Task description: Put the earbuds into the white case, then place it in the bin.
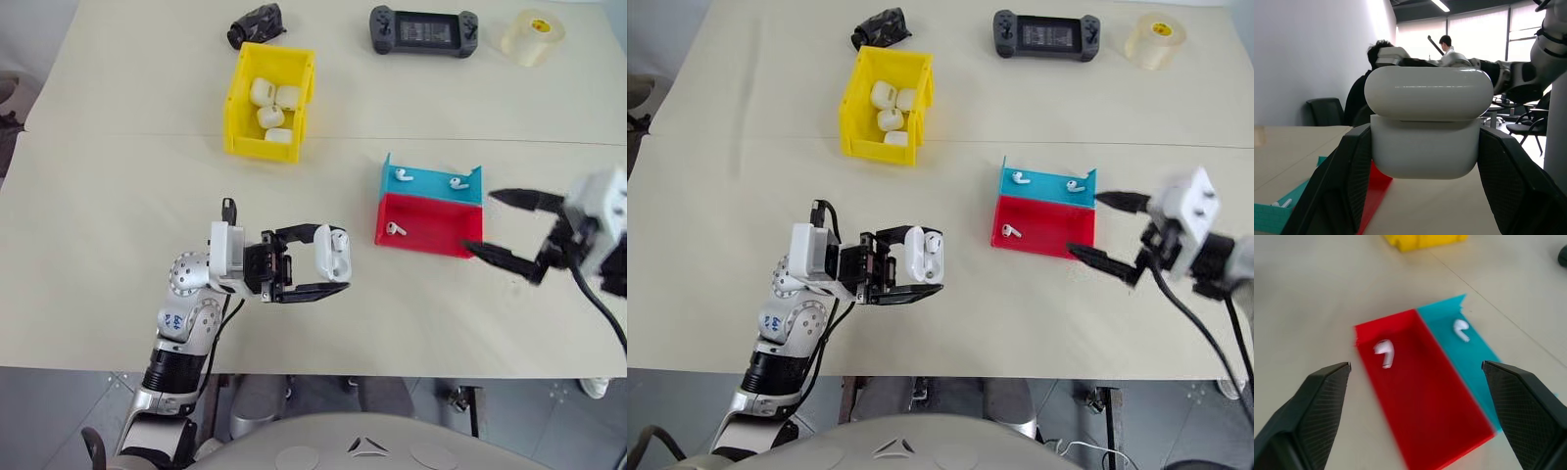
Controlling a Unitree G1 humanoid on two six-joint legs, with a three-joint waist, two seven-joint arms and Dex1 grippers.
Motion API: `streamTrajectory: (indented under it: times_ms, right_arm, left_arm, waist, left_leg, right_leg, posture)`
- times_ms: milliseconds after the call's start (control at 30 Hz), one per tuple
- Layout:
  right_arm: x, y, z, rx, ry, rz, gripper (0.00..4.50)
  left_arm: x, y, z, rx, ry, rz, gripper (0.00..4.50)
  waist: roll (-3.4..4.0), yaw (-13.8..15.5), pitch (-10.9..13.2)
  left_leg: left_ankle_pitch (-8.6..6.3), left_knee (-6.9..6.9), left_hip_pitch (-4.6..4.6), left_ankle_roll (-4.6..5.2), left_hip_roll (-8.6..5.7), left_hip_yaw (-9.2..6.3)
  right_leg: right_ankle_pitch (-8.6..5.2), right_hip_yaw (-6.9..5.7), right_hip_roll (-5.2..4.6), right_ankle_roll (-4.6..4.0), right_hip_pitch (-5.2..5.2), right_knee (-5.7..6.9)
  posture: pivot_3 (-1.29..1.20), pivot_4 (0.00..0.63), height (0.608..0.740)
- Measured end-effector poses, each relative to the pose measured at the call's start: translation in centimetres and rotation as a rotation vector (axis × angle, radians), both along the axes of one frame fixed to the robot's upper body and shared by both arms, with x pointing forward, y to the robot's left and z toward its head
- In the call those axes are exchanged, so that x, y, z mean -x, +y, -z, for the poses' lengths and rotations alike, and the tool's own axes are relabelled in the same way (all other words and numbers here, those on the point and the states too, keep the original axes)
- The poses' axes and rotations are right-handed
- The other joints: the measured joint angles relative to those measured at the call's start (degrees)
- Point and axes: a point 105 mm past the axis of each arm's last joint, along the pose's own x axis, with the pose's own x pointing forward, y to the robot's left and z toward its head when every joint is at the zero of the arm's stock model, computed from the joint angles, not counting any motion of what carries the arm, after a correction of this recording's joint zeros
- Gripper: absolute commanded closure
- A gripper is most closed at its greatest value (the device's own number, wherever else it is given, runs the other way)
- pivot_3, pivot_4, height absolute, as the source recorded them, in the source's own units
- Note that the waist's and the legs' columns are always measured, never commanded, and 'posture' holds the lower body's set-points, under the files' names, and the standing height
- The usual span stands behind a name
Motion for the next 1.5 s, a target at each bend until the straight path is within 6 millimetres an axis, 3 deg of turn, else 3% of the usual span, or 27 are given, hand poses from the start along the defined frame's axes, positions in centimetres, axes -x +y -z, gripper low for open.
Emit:
streamTrajectory:
  times_ms: [200, 533, 900, 1000, 1133, 1500]
  right_arm:
    - [-5.1, 1.6, -0.8, 0.091, 0.117, 0.068, 0.02]
    - [-10.2, 4.5, 1.6, 0.232, 0.234, 0.113, 0.02]
    - [-12.0, 6.2, 3.6, 0.411, 0.207, 0.003, 0.02]
    - [-12.4, 6.3, 3.5, 0.436, 0.193, -0.020, 0.61]
    - [-12.5, 6.5, 3.6, 0.464, 0.181, -0.063, 1.84]
    - [-12.3, 6.7, 3.6, 0.524, 0.153, -0.144, 1.84]
  left_arm:
    - [0.3, -0.4, 0.3, 0.007, 0.005, 0.009, 1.70]
    - [0.1, -1.0, 0.3, 0.020, 0.012, 0.005, 1.70]
    - [-0.1, -1.3, 0.4, 0.023, 0.018, 0.007, 1.70]
    - [-0.2, -1.3, 0.3, 0.024, 0.021, -0.002, 1.70]
    - [-0.3, -1.3, 0.3, 0.024, 0.023, -0.008, 1.70]
    - [-0.4, -1.2, 0.3, 0.026, 0.028, -0.020, 1.70]
  waist:
    - [0.03, 0.14, 0.02]
    - [0.03, 0.47, 0.02]
    - [0.03, -0.02, 0.02]
    - [0.03, -0.29, 0.02]
    - [0.04, -0.75, 0.02]
    - [0.04, -0.83, 0.02]
  left_leg:
    - [0.01, -0.05, -0.19, -0.02, -0.05, -0.03]
    - [0.04, 0.26, -1.08, -0.06, -0.12, -0.07]
    - [0.04, 0.53, -1.11, -0.07, -0.13, -0.05]
    - [0.04, 0.54, -1.11, -0.06, -0.14, -0.07]
    - [0.04, 0.54, -1.10, -0.07, -0.13, -0.08]
    - [0.04, 0.56, -1.08, -0.07, -0.12, -0.08]
  right_leg:
    - [0.00, -0.07, -0.05, -0.01, -0.14, -0.13]
    - [0.00, -0.25, -0.04, 0.00, -1.07, 0.27]
    - [0.01, -0.25, -0.02, 0.02, -1.04, 0.47]
    - [0.01, -0.26, -0.03, 0.02, -1.04, 0.47]
    - [0.01, -0.27, -0.02, 0.02, -1.04, 0.49]
    - [0.01, -0.27, -0.02, 0.02, -1.03, 0.52]
  posture:
    - [0.00, 0.150, 0.740]
    - [0.00, 0.150, 0.740]
    - [0.00, 0.150, 0.740]
    - [0.00, 0.150, 0.740]
    - [0.00, 0.150, 0.740]
    - [0.00, 0.150, 0.740]
